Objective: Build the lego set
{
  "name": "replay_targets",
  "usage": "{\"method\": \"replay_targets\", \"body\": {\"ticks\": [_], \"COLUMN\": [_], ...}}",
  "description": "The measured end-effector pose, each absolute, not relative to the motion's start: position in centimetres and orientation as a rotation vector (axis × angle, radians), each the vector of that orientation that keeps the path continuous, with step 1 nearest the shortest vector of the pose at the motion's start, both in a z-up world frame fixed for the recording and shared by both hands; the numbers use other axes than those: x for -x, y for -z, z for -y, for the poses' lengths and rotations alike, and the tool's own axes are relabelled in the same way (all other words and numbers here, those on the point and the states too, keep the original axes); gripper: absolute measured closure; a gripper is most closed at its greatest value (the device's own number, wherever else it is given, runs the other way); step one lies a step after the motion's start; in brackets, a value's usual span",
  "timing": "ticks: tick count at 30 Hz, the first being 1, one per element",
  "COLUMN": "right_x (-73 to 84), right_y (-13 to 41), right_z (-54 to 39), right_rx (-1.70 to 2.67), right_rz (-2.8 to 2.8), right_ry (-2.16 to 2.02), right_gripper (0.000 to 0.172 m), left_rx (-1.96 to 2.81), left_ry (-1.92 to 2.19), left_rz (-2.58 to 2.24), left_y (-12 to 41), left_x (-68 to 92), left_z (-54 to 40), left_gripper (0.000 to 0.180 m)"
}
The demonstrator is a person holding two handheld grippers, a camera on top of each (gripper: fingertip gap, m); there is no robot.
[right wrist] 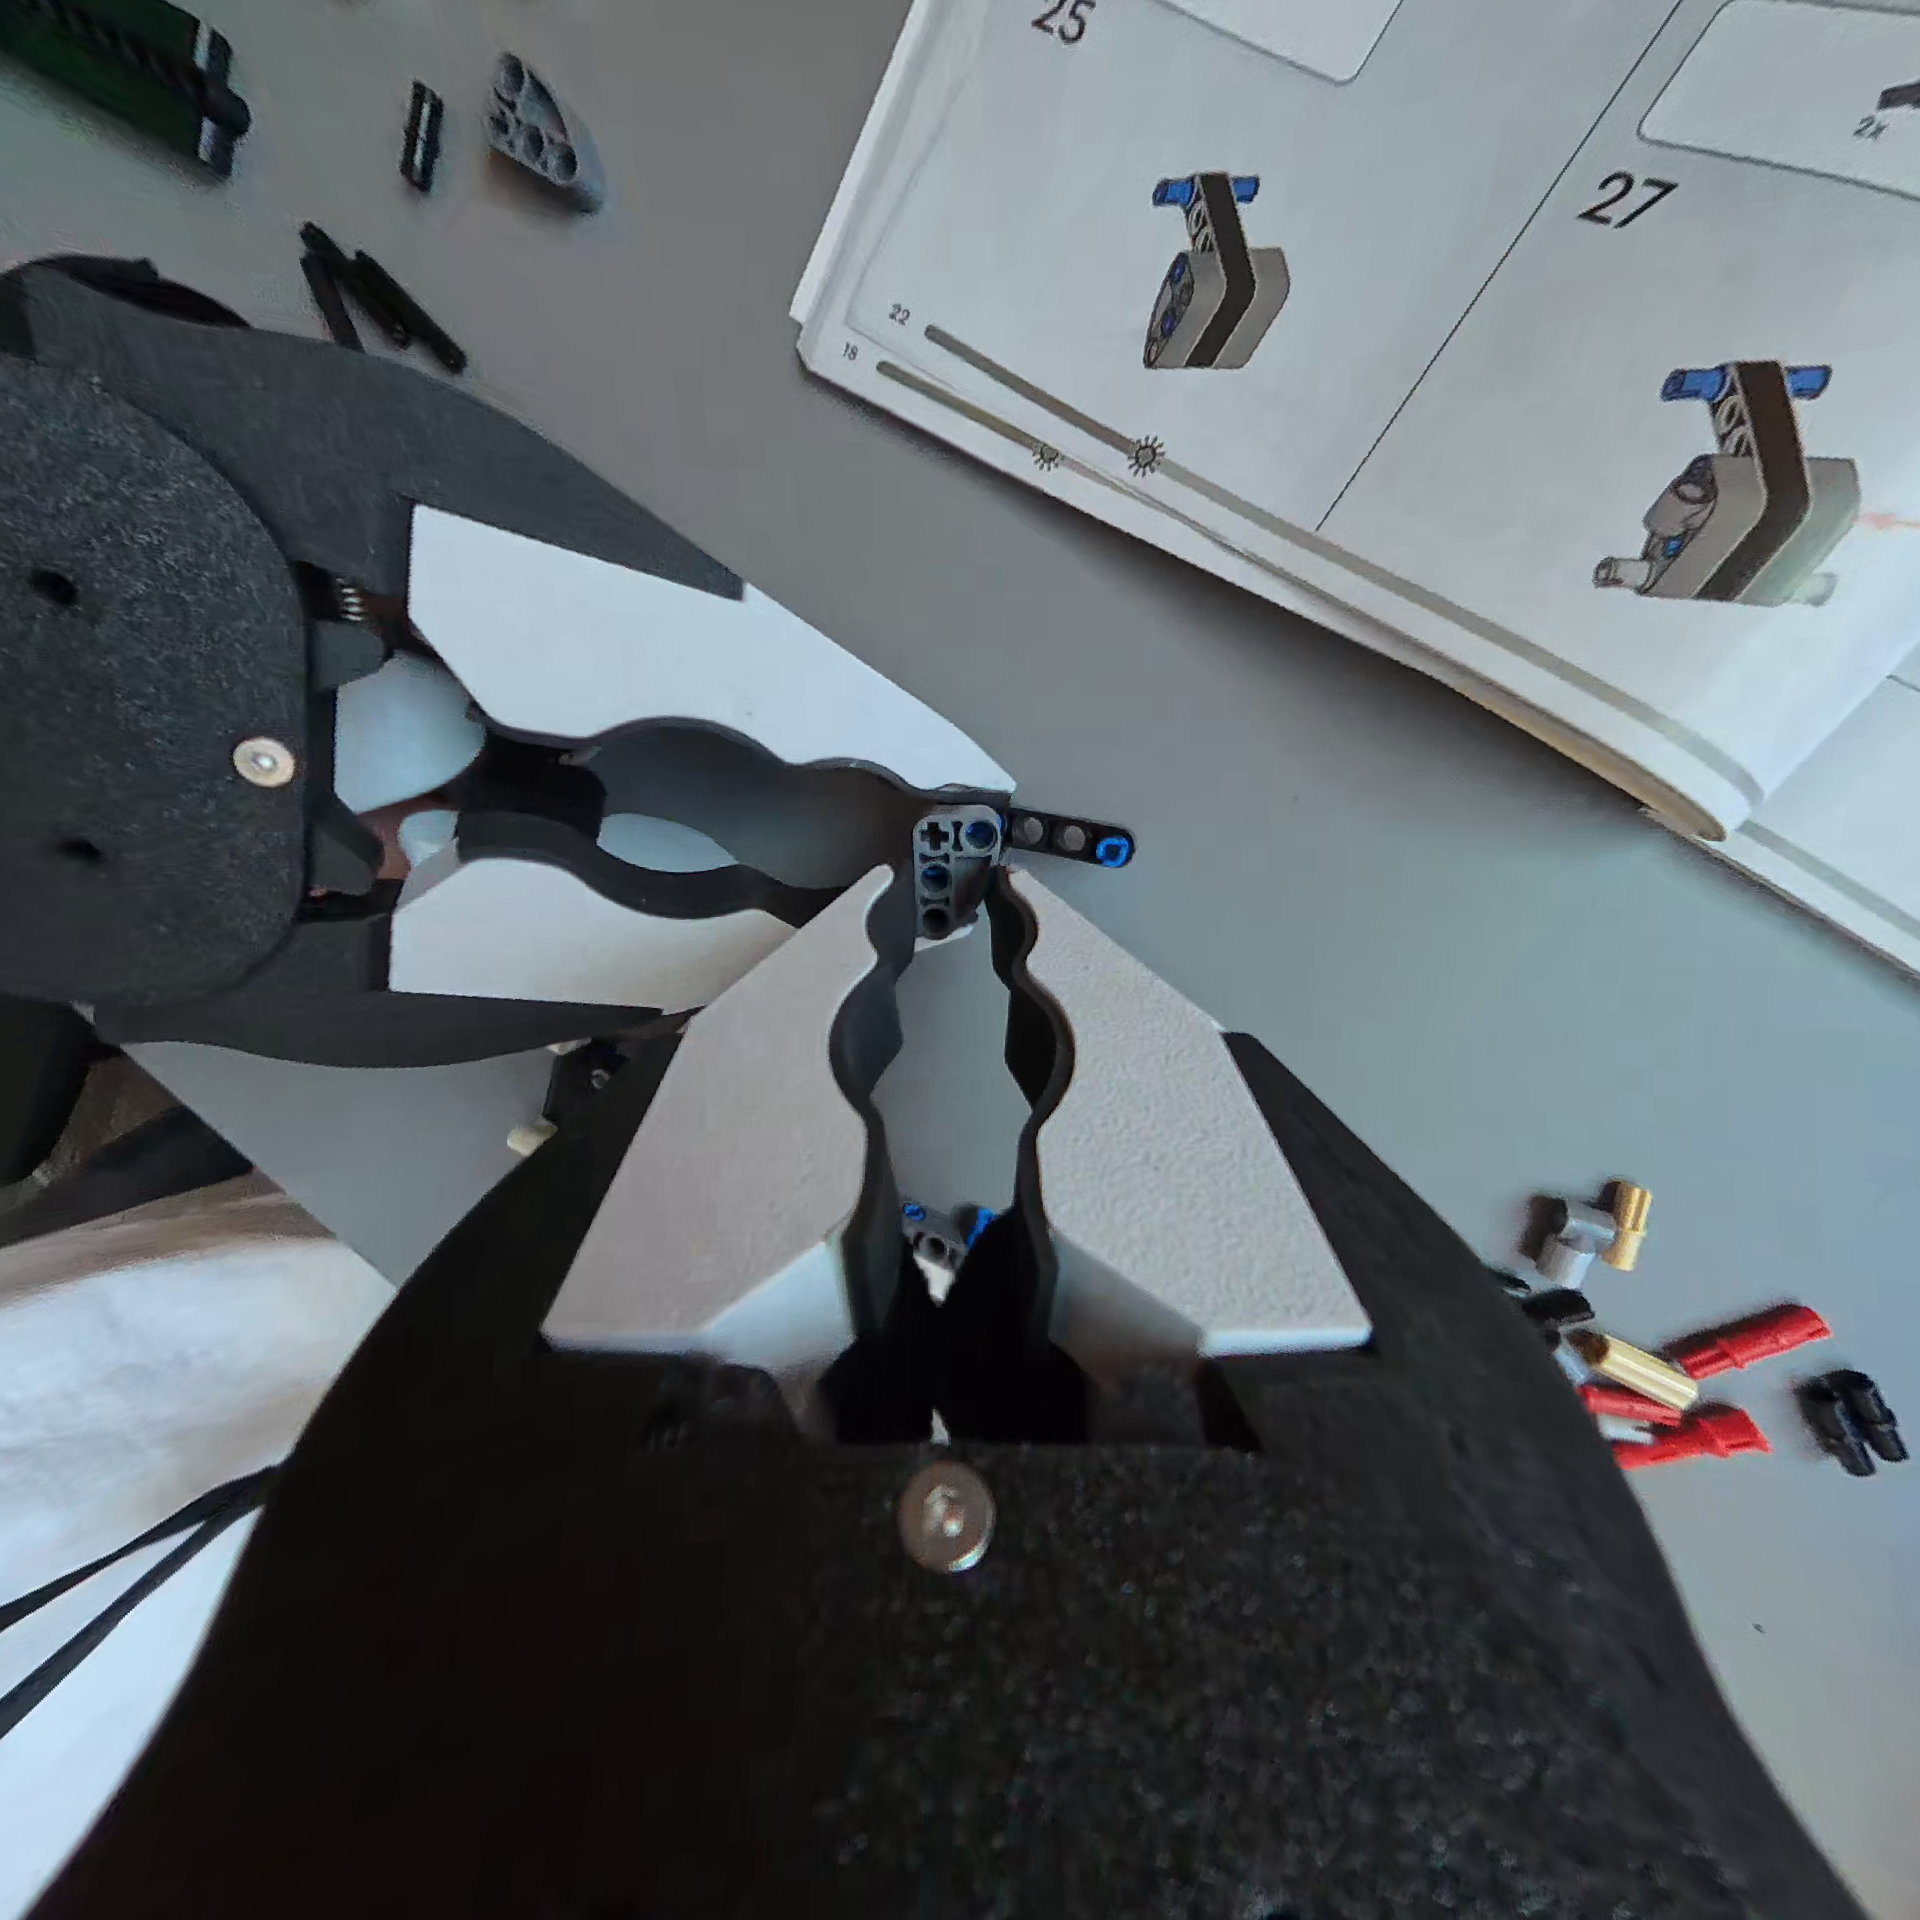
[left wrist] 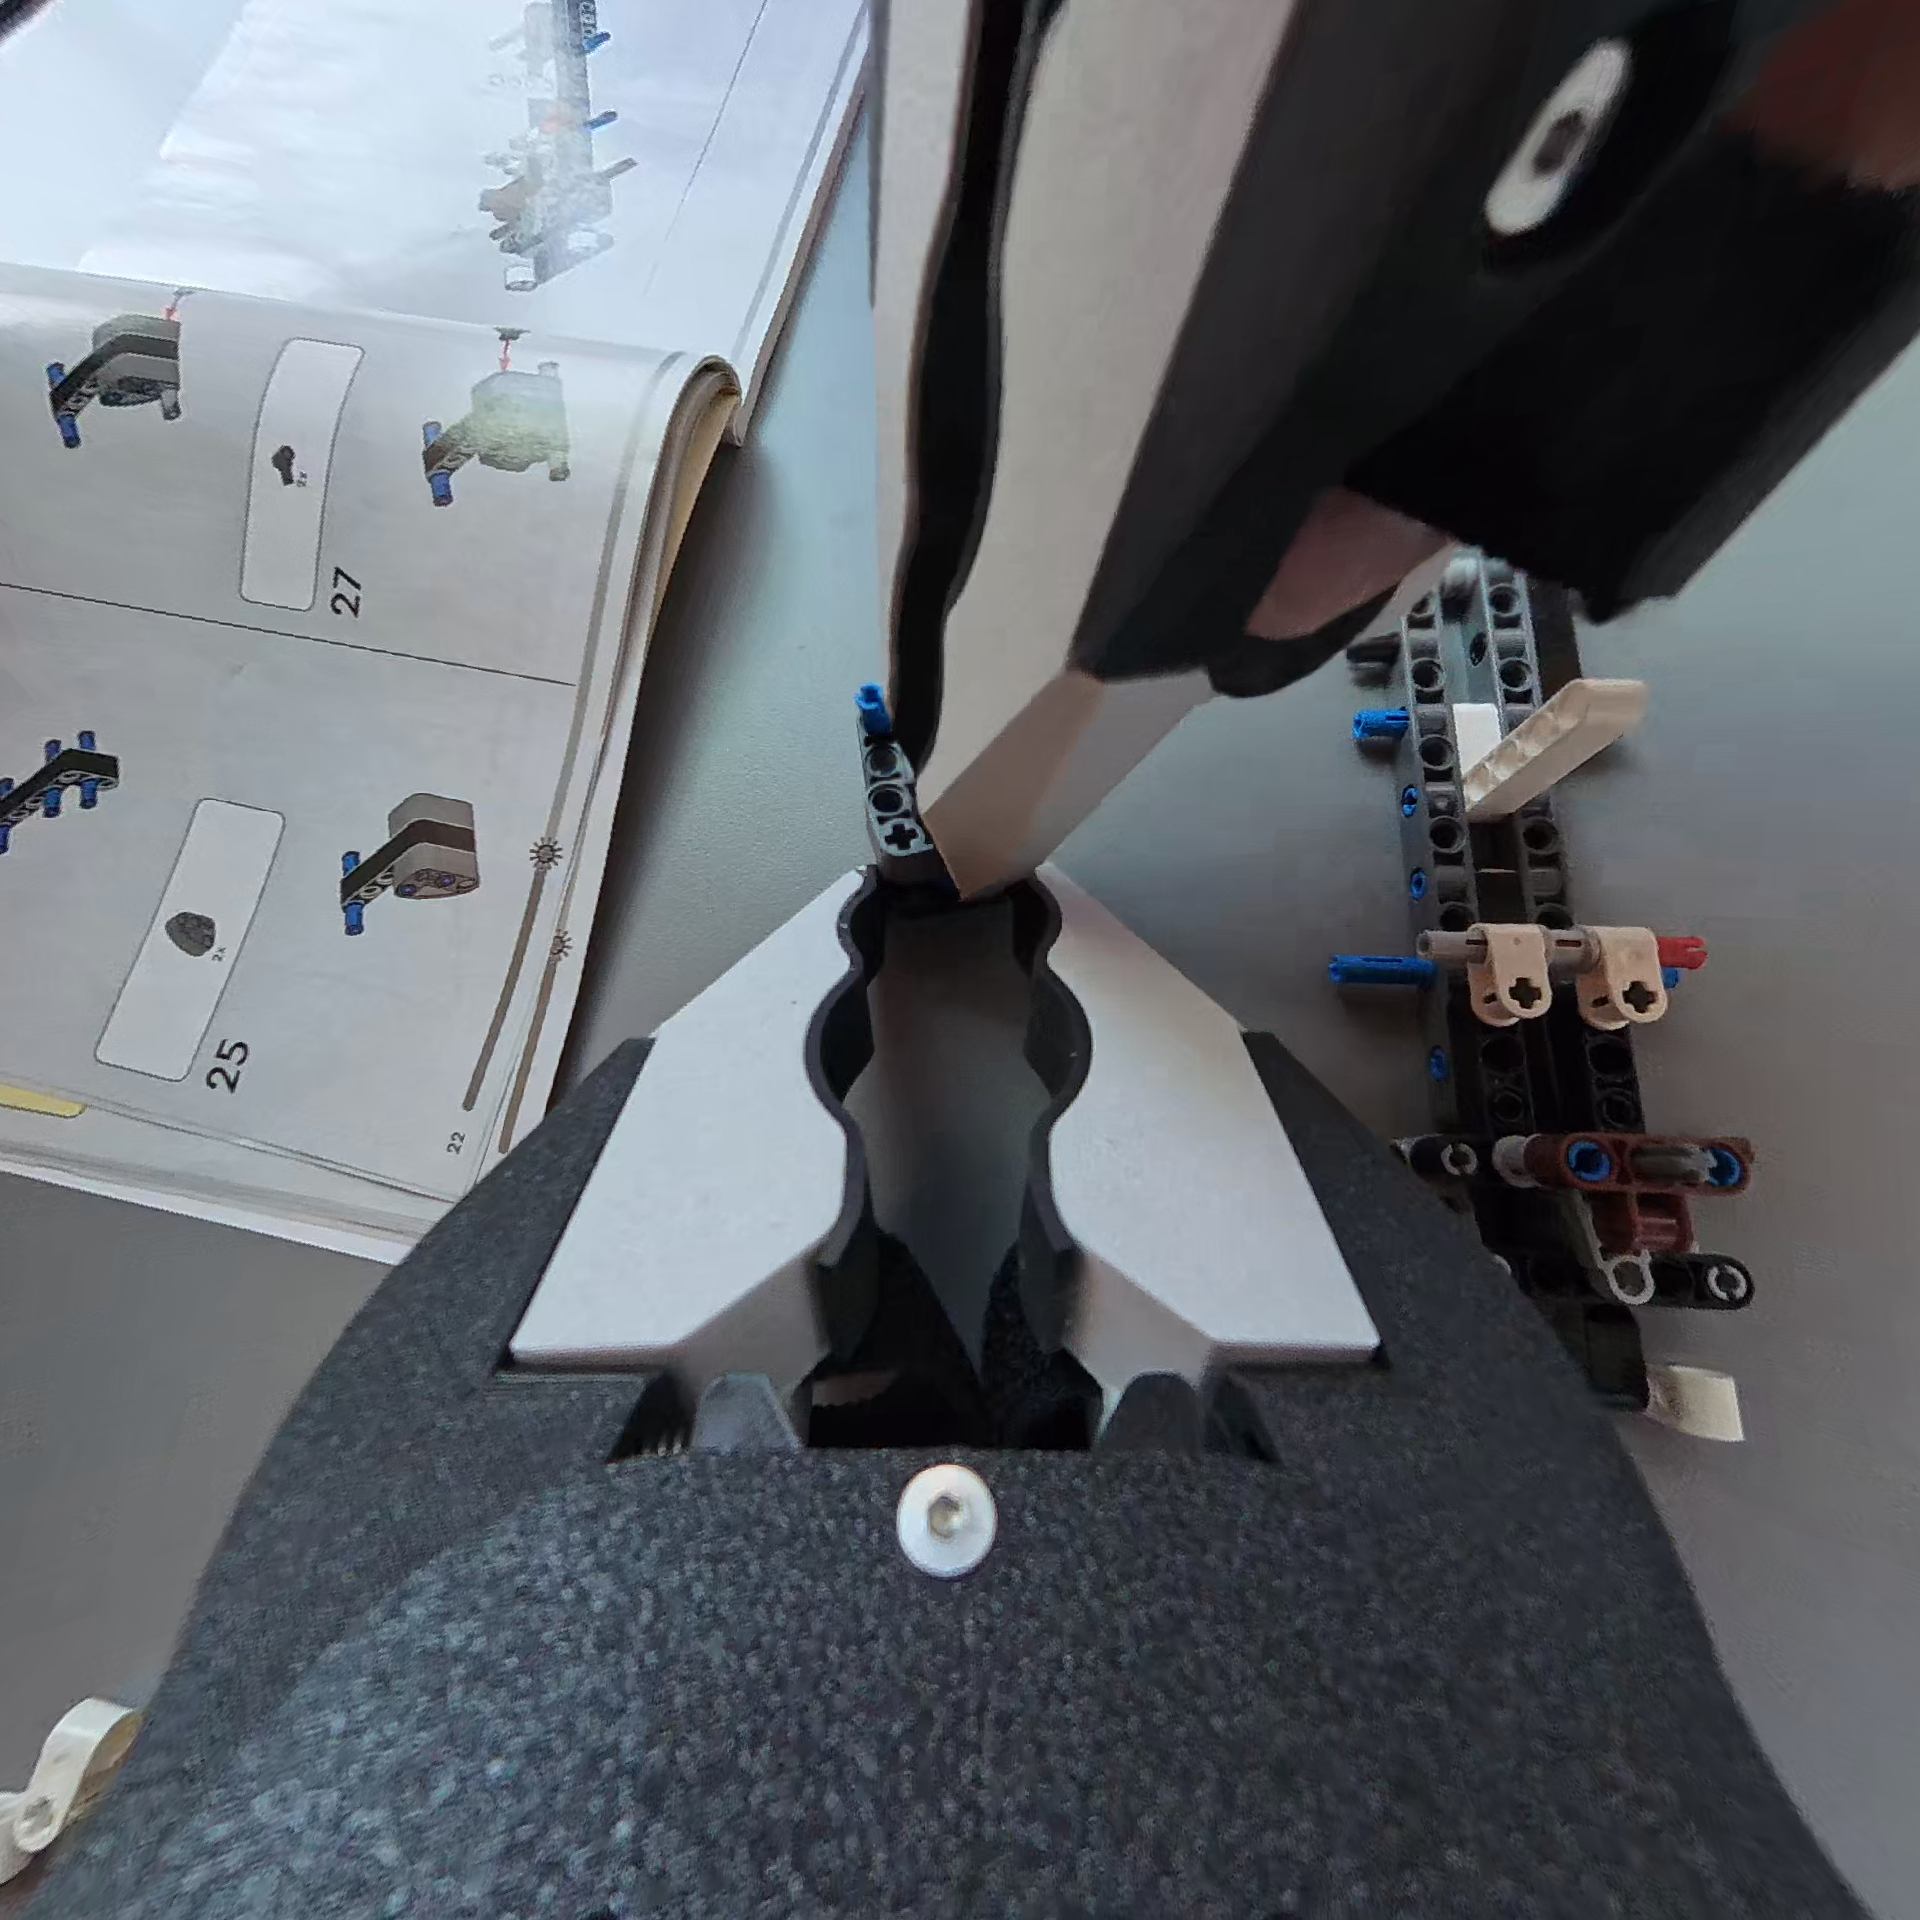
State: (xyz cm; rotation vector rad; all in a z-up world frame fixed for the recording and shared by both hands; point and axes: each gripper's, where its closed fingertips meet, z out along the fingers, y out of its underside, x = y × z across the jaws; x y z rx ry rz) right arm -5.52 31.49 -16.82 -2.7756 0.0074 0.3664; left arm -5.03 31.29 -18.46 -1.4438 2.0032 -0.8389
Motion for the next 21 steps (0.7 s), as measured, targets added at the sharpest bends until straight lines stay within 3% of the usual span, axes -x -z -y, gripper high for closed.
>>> {"method": "replay_targets", "body": {"ticks": [1,12,17,21], "right_x": [5.5,5.3,5.3,5.4], "right_y": [16.8,16.9,16.9,16.9], "right_z": [-31.5,-31.8,-31.9,-31.9], "right_rx": [2.815,3.042,3.044,3.046], "right_rz": [0.005,0.017,0.015,0.022], "right_ry": [-0.367,-0.194,-0.211,-0.220], "right_gripper": [0.159,0.159,0.159,0.159], "left_rx": [1.440,1.474,1.406,1.412], "left_ry": [0.836,0.816,0.880,0.857], "left_rz": [-2.003,-1.966,-1.913,-1.908], "left_y": [18.5,18.4,17.0,17.1], "left_x": [5.0,4.7,4.7,4.6], "left_z": [-31.3,-31.9,-31.4,-31.6], "left_gripper": [0.157,0.157,0.147,0.154]}}
